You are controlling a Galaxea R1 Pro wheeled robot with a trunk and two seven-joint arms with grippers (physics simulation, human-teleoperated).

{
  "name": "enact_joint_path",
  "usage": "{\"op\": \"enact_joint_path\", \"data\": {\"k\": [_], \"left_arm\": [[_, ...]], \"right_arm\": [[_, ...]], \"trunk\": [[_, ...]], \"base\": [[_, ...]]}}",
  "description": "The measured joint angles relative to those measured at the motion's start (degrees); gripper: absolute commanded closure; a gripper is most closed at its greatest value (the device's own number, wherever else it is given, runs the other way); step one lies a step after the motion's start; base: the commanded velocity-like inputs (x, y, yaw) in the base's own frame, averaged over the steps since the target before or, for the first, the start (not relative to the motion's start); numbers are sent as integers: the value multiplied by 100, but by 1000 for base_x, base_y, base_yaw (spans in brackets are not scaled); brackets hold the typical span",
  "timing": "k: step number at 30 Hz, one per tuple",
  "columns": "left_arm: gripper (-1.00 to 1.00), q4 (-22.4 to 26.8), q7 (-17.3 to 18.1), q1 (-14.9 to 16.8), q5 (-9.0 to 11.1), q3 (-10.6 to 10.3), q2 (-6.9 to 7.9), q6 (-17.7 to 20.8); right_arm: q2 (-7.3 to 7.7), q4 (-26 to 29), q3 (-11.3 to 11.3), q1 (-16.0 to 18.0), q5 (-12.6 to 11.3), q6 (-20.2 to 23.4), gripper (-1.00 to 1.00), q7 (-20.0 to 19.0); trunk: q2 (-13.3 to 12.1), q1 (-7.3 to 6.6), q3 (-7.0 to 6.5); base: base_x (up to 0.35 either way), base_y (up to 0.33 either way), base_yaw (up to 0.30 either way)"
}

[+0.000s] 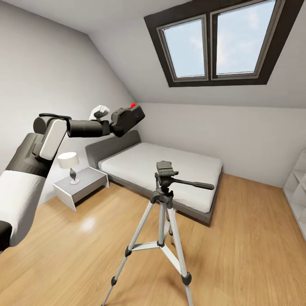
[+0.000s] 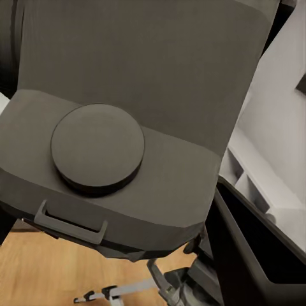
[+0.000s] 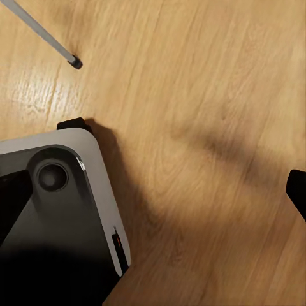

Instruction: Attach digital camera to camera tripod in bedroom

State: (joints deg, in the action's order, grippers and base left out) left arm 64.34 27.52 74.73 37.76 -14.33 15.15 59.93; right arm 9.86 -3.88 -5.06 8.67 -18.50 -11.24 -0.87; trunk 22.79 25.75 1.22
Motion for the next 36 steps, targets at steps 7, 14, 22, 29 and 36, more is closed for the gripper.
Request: {"op": "enact_joint_path", "data": {"k": [7,14,22,29,36], "left_arm": [[100,125,1,0,1,-240,-12,0],[100,57,4,330,81,-450,-185,2],[100,-581,1,730,-22,-838,-425,3],[100,-586,9,743,-26,-1636,-459,3],[100,-365,17,745,-19,-2014,-458,3]], "right_arm": [[0,0,0,0,1,-4,-100,0],[0,0,-8,0,2,-7,-100,0],[-3,0,-9,0,2,-265,-100,0],[-5,0,-16,0,5,-501,-100,0],[-8,0,-17,0,5,-546,-100,0]], "trunk": [[0,0,0],[4,-1,-1],[-1,0,0],[0,0,0],[0,0,0]], "base": [[1,1,-4],[0,0,0],[0,0,0],[0,0,0],[0,0,0]]}}
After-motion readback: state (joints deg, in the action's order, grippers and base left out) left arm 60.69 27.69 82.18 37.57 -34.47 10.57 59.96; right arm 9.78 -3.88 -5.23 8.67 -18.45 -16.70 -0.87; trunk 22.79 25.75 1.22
